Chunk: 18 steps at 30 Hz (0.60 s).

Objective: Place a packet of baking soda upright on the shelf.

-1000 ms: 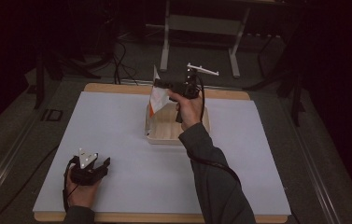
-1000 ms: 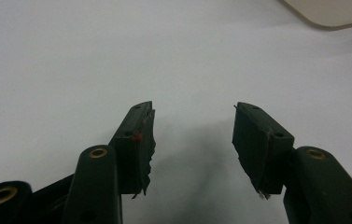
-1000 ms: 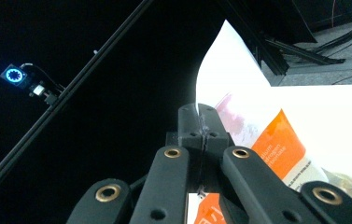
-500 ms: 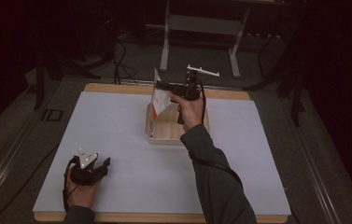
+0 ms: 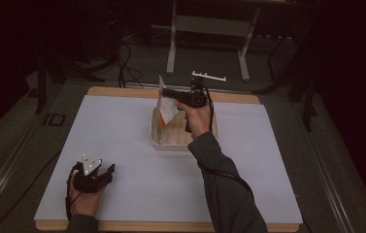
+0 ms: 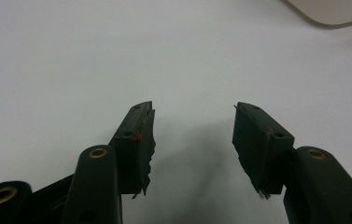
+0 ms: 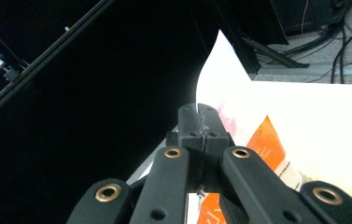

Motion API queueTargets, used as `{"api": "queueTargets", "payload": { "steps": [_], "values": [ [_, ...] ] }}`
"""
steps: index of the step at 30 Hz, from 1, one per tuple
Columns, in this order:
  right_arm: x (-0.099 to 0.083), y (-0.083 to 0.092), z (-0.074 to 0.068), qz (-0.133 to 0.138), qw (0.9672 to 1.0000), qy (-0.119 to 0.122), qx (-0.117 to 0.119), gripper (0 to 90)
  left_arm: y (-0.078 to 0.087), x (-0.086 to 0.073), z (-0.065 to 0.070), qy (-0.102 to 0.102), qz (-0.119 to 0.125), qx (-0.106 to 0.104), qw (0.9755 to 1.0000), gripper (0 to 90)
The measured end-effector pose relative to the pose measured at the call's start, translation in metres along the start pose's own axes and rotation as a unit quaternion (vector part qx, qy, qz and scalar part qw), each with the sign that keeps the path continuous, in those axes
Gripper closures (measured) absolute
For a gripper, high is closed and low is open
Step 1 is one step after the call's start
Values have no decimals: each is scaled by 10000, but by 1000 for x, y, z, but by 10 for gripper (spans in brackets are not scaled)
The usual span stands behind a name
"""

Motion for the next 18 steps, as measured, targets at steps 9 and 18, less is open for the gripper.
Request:
{"api": "queueTargets", "payload": {
  "steps": [9,18],
  "values": [
    [-6,-9,0,-108,9999,-74,-71,900,0,0,0,1,-1,-7,10000,478],
    [-12,-15,5,-196,9993,-134,-275,900,0,0,0,9,-9,-3,10000,479]
  ]
}}
Point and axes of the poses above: each handheld gripper's, and its own axes: y roughly backward along the jaws, x roughly out of its top, z roughly to its right, the point moved 1 cm from there along -y, roughly forward along the jaws, and after that the axes turned 3 degrees about -z, right-handed, at the moved point
